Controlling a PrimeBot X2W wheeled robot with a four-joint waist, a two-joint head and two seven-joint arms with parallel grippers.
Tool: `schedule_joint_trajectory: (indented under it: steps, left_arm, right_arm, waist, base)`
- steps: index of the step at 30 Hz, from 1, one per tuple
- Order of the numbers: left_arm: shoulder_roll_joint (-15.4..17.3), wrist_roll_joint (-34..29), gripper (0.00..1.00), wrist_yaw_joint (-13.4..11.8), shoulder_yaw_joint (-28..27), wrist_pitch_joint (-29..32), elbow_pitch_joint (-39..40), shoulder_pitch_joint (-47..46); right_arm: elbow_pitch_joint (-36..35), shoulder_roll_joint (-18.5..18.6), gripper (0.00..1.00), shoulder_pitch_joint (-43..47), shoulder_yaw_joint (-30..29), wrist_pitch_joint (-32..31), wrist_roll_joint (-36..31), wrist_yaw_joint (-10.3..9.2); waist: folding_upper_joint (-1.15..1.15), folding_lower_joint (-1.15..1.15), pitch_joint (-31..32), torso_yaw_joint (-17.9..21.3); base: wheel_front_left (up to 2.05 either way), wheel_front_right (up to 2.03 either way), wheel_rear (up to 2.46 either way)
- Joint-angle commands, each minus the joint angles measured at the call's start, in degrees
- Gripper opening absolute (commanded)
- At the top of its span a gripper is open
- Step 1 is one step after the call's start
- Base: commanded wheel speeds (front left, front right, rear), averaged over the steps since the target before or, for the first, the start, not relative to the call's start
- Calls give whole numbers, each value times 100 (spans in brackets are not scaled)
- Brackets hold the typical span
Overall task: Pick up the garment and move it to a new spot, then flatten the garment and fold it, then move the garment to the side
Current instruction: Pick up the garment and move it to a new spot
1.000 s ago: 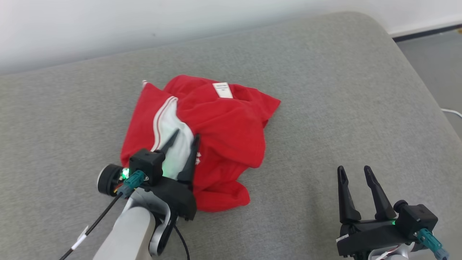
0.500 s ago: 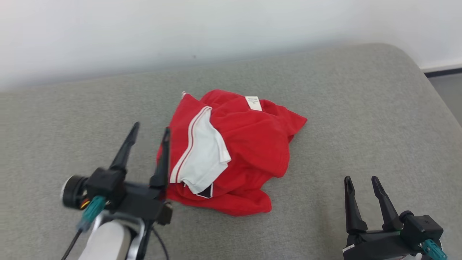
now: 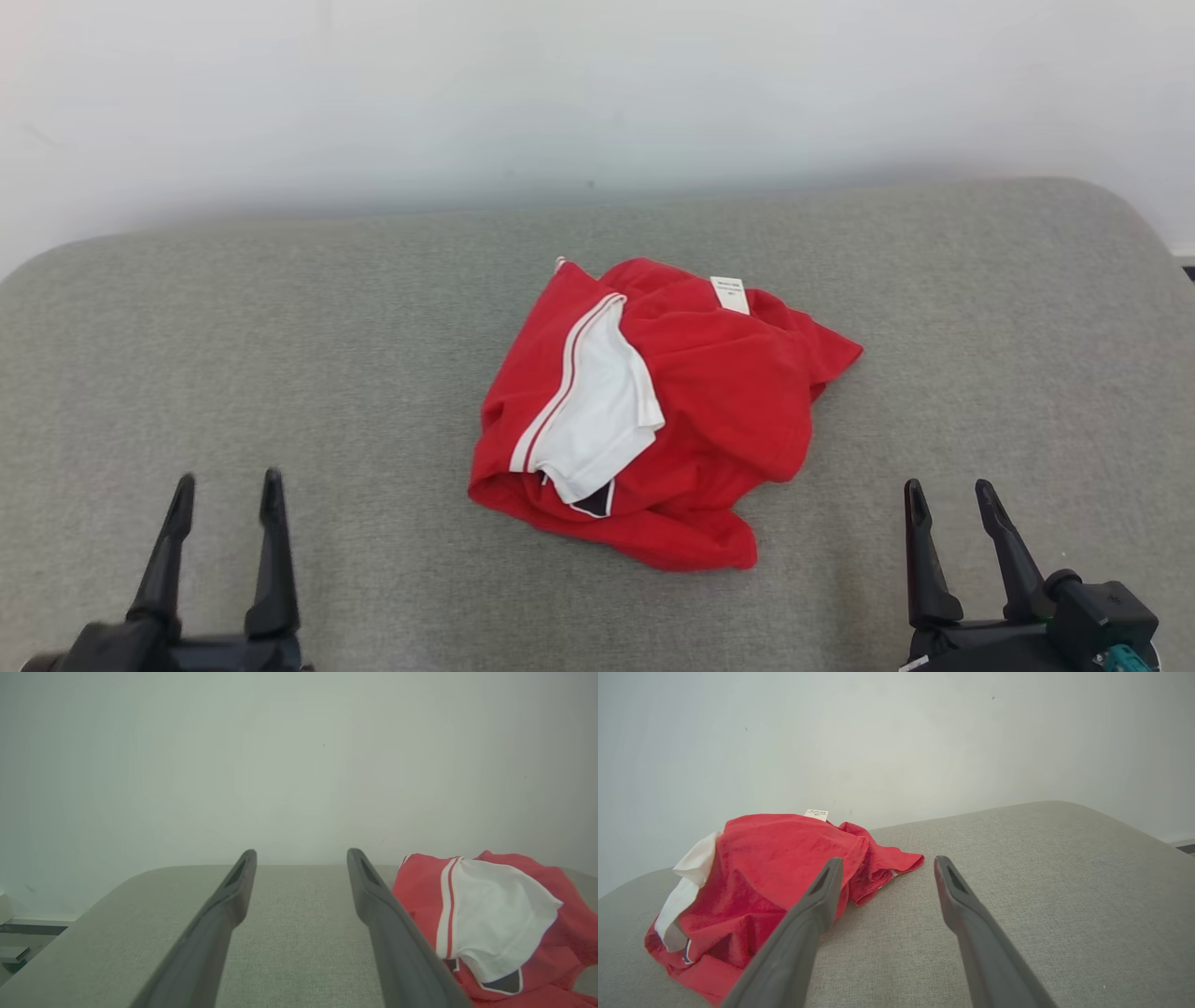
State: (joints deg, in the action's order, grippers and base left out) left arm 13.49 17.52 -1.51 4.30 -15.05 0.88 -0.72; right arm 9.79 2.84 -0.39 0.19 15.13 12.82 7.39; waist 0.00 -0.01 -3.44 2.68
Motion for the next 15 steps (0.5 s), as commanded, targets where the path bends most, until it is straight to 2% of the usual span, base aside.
schedule_joint_trajectory:
  steps: [1, 8, 15]
  left_arm:
    - [-31, -45, 100, 14, -71, -17, 19, 120]
    - [-321, -245, 100, 245, -439, -18, 40, 469]
    - [-558, -446, 100, 405, -645, -19, -6, 470]
  right_arm:
    - [-15, 8, 100, 51, 5, 3, -51, 19]
    - [22, 8, 100, 81, 19, 3, -70, 19]
    - [69, 9, 100, 46, 84, 3, -49, 19]
  waist:
    - [0, 1, 64, -118]
    - [0, 1, 108, -322]
    - [0, 1, 147, -311]
  base:
    - [0, 0, 0]
    - [0, 0, 0]
    - [0, 0, 0]
